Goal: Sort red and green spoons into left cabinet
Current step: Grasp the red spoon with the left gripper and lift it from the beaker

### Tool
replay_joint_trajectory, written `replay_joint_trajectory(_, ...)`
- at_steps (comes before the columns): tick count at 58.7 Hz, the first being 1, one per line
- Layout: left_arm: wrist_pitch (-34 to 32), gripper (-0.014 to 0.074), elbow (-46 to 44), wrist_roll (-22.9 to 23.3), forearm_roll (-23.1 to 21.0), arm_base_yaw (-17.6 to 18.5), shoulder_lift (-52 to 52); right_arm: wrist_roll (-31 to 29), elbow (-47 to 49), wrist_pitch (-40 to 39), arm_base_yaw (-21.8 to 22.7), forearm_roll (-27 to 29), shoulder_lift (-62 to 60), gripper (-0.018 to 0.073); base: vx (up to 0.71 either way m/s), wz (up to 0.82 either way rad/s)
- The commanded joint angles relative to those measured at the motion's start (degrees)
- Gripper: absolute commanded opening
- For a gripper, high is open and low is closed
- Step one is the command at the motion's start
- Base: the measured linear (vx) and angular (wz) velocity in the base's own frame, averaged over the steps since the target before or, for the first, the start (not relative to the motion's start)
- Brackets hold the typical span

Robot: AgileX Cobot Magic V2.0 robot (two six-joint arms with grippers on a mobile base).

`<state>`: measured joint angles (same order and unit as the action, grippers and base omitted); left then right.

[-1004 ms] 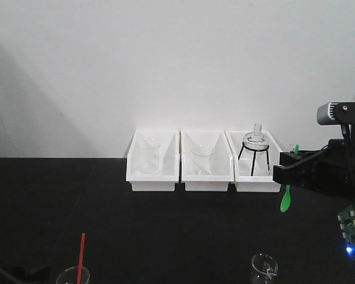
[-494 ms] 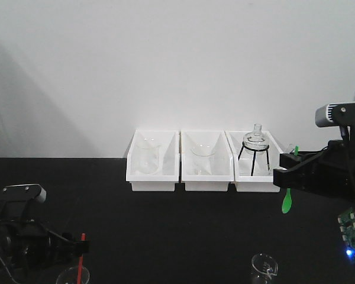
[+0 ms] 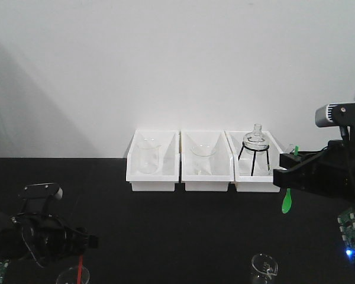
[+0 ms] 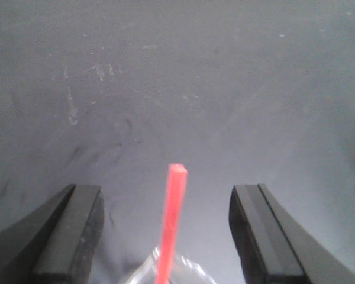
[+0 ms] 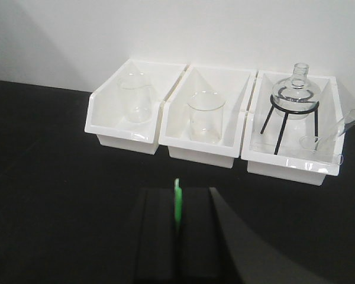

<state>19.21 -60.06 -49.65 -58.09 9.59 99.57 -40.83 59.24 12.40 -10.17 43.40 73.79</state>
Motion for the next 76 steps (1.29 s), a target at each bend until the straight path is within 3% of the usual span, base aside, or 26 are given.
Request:
replay_joint_trajectory(1,-1.44,0.0554,-2.54,-0.03,-1.53,0.21,-0.65,-0.62,1.92,-3.17,0.16,0.29,-1.69,-0.0006,0.00,0.00)
replay_joint_trajectory(12,-0.74,0.0542,-3.22,-0.68,-1.51,0.21,1.25,-0.64,1.92,-3.72,0.16,0.29,-1.69,-0.0006,0.00,0.00)
replay_joint_trajectory(19,0.21,0.0469,-3.22,-3.65,-1.51,0.21,1.37,-0.64,1.92,-3.85,0.16,0.29,-1.69,-0.0006,0.00,0.00)
replay_joint_trajectory(27,0.97,0.0284,-3.22,-4.07,-1.62,0.21,1.37,-0.64,1.92,-3.85,0.16,0.29,-1.69,-0.0006,0.00,0.00)
replay_joint_trajectory(36,1.14,-0.0009,-3.22,-4.07,-2.69,0.21,1.04,-0.64,1.92,-3.85,0.16,0.29,-1.69,-0.0006,0.00,0.00)
replay_joint_trajectory(53,-0.90,-0.0004,-3.16,-4.07,-3.02,0.21,-3.60,-0.64,1.92,-3.85,0.16,0.29,-1.69,-0.0006,0.00,0.00)
replay_joint_trajectory(76,-3.13,-0.0001,-2.82,-4.07,-1.20,0.21,-19.53,-0.71,1.92,-2.53,0.16,-0.45,-1.69,-0.0006,0.00,0.00)
